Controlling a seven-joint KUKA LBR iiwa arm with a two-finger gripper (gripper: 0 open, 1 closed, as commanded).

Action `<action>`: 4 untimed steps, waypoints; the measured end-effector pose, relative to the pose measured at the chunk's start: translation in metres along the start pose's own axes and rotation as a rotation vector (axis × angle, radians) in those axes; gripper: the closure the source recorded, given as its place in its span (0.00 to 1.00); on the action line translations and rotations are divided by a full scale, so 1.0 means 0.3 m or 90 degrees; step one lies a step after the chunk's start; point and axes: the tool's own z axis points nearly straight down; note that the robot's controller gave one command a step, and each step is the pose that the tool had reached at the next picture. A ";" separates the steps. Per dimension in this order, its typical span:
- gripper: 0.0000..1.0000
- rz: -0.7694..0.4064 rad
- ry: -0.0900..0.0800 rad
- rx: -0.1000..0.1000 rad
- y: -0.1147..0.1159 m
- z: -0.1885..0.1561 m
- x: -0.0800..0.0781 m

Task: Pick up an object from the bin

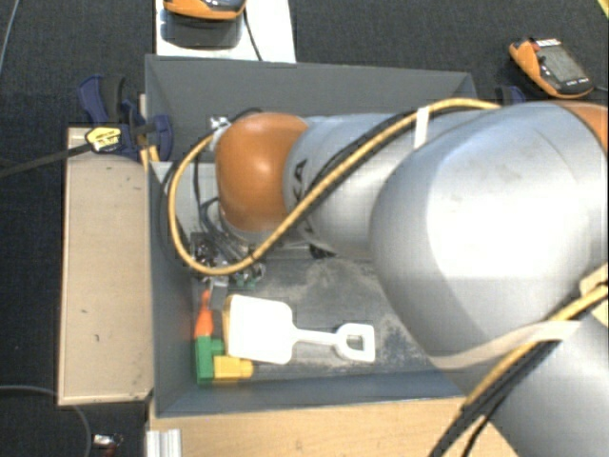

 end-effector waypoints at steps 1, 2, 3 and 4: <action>0.00 0.145 0.004 0.000 0.007 -0.012 0.031; 0.00 0.186 0.001 0.000 0.005 -0.011 0.026; 1.00 0.166 0.000 0.001 0.002 -0.013 0.025; 1.00 0.160 0.000 0.000 0.002 -0.014 0.024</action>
Offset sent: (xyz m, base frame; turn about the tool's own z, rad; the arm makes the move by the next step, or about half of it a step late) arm -0.0082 0.0030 0.0020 0.2945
